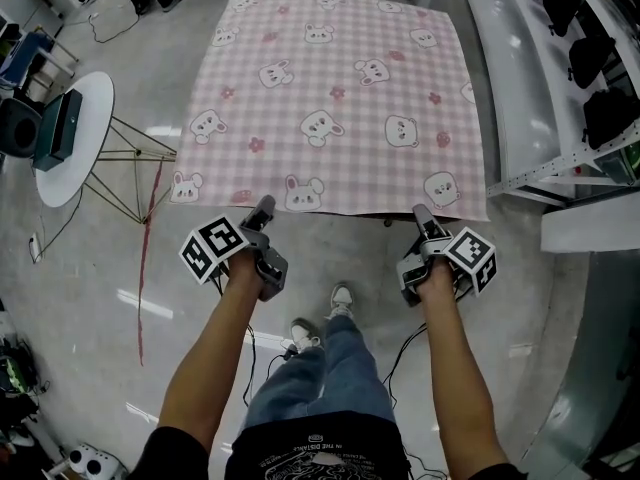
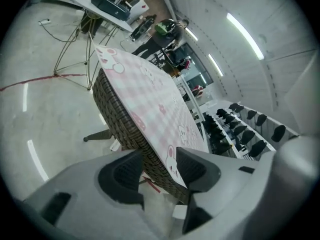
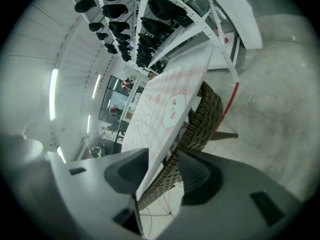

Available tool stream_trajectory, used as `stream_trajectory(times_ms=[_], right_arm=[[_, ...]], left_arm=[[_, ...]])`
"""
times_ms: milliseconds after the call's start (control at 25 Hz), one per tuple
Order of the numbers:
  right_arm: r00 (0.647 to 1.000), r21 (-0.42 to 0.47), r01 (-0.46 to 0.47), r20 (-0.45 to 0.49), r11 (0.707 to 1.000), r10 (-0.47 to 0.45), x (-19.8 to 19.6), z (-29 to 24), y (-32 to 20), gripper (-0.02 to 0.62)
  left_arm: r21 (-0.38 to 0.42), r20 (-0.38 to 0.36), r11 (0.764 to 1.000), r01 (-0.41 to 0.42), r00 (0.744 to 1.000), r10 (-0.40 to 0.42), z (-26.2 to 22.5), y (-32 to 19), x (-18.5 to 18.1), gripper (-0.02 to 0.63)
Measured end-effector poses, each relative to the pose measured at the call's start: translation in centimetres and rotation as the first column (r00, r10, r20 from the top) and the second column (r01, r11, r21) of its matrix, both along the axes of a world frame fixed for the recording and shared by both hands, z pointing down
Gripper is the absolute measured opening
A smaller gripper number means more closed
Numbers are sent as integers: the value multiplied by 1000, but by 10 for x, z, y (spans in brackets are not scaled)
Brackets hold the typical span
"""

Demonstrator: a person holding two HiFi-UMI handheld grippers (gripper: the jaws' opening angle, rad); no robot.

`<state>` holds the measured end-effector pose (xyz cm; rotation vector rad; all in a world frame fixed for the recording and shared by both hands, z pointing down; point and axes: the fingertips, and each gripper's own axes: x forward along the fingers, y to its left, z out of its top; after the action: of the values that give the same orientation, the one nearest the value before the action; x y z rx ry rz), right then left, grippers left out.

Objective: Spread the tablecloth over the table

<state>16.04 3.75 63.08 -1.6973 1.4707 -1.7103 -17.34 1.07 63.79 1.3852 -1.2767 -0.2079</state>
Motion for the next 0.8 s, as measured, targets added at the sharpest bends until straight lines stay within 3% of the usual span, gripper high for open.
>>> stream_trajectory(times_ms=[400,800], right_arm=[[975,-93,-99,188,991,115,3,6,2,167],[906,-173,-185,350,968,235,9,12,6,109]], left_arm=[[-62,-24,996,64,998,-66,10,0,-8,87],[-72,-36,995,75,996,-78,11,0,-10,52]])
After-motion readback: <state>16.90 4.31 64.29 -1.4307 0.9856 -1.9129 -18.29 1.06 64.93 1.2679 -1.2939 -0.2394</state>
